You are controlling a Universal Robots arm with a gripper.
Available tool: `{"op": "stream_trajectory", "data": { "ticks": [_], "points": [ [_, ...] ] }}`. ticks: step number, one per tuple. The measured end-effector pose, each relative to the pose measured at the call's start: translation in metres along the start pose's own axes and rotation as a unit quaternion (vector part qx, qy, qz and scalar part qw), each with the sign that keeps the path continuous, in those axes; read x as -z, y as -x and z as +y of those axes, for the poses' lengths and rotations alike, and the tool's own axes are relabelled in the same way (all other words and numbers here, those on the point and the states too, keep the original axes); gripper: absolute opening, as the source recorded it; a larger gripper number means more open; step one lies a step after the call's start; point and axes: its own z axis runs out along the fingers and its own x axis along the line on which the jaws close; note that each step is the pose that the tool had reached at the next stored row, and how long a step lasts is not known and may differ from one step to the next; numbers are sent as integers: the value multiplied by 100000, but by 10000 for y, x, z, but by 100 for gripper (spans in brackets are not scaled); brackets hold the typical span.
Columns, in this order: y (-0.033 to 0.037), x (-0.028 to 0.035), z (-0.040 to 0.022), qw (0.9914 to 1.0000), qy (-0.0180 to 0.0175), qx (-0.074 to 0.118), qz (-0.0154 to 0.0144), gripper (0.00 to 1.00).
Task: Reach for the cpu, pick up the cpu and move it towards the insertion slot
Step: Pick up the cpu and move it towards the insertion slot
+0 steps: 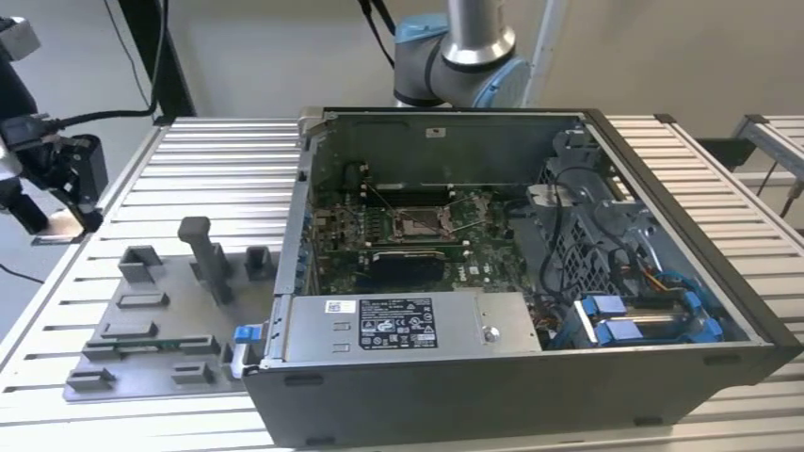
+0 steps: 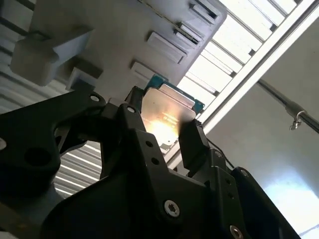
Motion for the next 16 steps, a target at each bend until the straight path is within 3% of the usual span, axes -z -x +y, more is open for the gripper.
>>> {"op": "stream_trajectory", "data": {
  "ticks": [16],
  "points": [
    [0, 715, 31, 100000, 2, 5, 4, 0]
  ]
}}
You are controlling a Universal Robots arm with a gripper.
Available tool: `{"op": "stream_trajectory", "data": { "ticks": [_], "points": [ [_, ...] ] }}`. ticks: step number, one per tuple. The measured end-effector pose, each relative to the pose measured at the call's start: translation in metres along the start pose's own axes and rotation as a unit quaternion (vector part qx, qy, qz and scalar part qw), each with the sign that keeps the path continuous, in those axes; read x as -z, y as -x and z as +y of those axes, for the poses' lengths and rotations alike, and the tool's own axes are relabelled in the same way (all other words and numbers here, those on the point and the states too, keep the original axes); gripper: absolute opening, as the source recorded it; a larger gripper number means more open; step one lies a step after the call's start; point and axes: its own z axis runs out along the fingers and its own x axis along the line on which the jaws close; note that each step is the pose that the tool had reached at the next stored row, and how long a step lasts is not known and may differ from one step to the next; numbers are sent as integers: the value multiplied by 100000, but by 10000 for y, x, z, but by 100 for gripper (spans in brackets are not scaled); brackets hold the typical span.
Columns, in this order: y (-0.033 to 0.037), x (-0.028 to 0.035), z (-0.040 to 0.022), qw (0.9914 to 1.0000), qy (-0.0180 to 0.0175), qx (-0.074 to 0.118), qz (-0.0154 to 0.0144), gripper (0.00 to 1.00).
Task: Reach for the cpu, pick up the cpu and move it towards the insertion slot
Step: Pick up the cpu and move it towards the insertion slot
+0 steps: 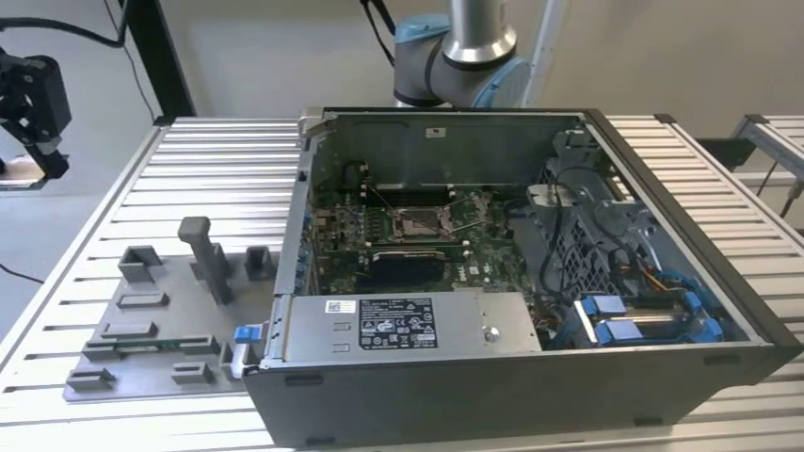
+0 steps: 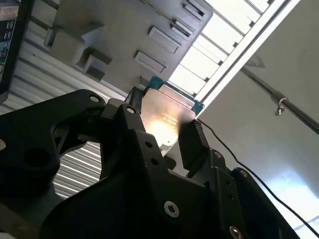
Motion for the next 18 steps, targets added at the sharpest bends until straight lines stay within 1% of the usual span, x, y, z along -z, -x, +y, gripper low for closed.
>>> {"op": "stream_trajectory", "data": {
  "ticks": [1, 3, 5, 15, 18],
  "points": [
    [0, 5, 0, 100000, 10, 14, -23, 0],
    [0, 4, 0, 100000, 10, 12, 21, 0],
    [20, 6, -1, 100000, 3, 31, 49, 0],
    [474, 5, -10, 100000, 11, 184, 92, 0],
    [608, 6, -13, 100000, 5, 182, 150, 0]
  ]
}}
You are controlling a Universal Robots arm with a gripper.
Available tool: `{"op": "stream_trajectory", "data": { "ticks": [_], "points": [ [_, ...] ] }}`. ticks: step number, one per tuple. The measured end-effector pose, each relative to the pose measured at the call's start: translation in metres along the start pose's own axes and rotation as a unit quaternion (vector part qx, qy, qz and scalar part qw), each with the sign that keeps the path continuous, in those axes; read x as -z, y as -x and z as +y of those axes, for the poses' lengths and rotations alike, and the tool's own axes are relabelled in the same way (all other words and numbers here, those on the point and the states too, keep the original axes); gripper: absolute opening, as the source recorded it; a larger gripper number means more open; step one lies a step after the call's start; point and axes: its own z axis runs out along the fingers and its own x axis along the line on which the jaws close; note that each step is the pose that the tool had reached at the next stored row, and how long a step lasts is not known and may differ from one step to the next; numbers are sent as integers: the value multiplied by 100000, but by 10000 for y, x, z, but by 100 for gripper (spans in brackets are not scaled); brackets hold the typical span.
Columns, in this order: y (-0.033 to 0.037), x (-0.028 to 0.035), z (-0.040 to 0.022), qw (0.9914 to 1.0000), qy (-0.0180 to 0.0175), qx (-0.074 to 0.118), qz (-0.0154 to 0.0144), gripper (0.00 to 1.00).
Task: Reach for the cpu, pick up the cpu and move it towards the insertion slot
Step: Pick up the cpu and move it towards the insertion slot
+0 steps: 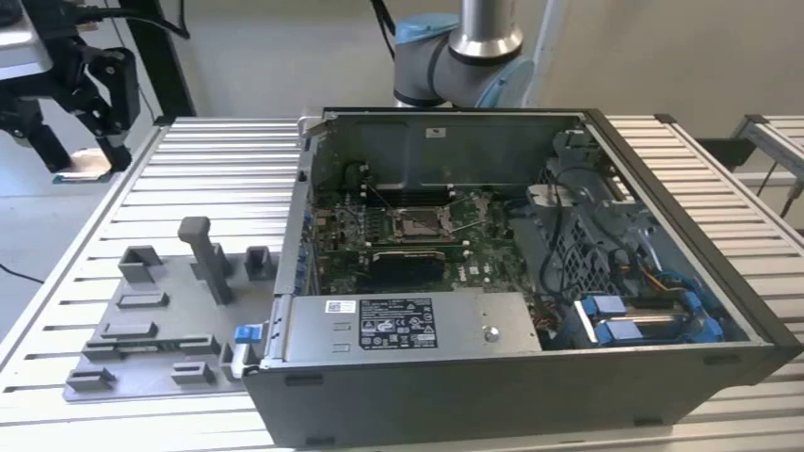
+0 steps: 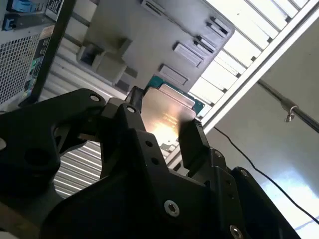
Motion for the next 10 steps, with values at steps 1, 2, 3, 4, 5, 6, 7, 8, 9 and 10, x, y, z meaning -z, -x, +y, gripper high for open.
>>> {"op": "stream_trajectory", "data": {
  "ticks": [1, 2, 3, 4, 5, 6, 7, 8, 9, 10],
  "points": [
    [45, 0, -1, 100000, 4, -4, 19, 0],
    [93, 0, -2, 100000, 4, -4, 34, 0],
    [135, 0, -3, 100000, 5, -6, 50, 0],
    [183, 1, -4, 100000, 3, -4, 67, 0],
    [229, 1, -5, 100000, 6, -1, 75, 0],
    [274, 1, -6, 100000, 8, -4, 89, 0],
    [320, 1, -7, 100000, 6, -6, 103, 0],
    [362, 1, -8, 100000, 6, -8, 115, 0],
    [411, 1, -9, 100000, 8, -11, 123, 0],
    [454, 2, -10, 100000, 8, -8, 136, 0]
  ]
}}
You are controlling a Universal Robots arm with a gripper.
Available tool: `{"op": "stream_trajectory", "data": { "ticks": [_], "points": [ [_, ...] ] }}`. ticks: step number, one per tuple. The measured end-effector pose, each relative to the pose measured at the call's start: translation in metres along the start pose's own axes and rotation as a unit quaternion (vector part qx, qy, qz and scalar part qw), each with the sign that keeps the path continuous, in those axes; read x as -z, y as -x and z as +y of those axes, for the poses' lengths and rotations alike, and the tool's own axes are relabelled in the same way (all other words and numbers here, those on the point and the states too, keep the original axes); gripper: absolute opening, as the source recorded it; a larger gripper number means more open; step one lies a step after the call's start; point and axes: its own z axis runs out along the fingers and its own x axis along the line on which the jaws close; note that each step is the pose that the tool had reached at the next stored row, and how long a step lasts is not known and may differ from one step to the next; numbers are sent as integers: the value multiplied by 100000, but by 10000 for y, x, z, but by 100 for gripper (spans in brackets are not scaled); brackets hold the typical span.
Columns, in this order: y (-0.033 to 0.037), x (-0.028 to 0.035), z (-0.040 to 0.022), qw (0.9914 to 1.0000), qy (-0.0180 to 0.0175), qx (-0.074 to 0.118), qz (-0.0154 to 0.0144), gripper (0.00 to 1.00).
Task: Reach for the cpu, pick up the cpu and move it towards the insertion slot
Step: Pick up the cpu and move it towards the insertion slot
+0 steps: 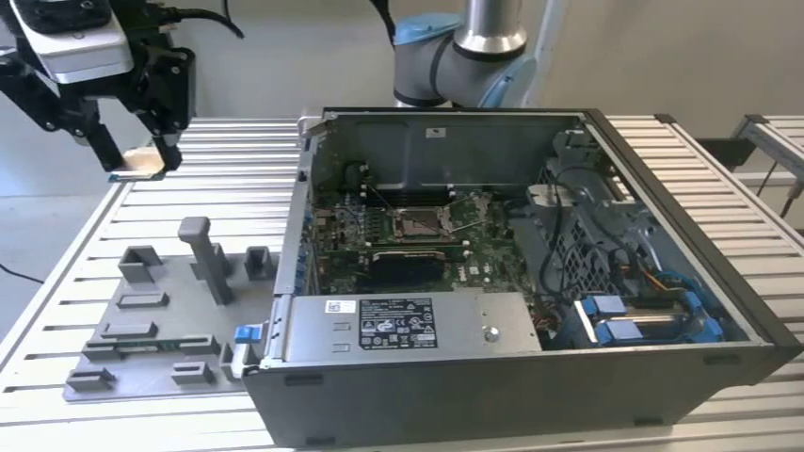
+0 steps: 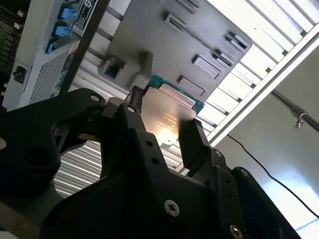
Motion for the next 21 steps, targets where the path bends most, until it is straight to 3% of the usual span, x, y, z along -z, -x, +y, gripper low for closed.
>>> {"op": "stream_trajectory", "data": {
  "ticks": [21],
  "points": [
    [957, 6, -23, 100000, 5, -3, 208, 0]
  ]
}}
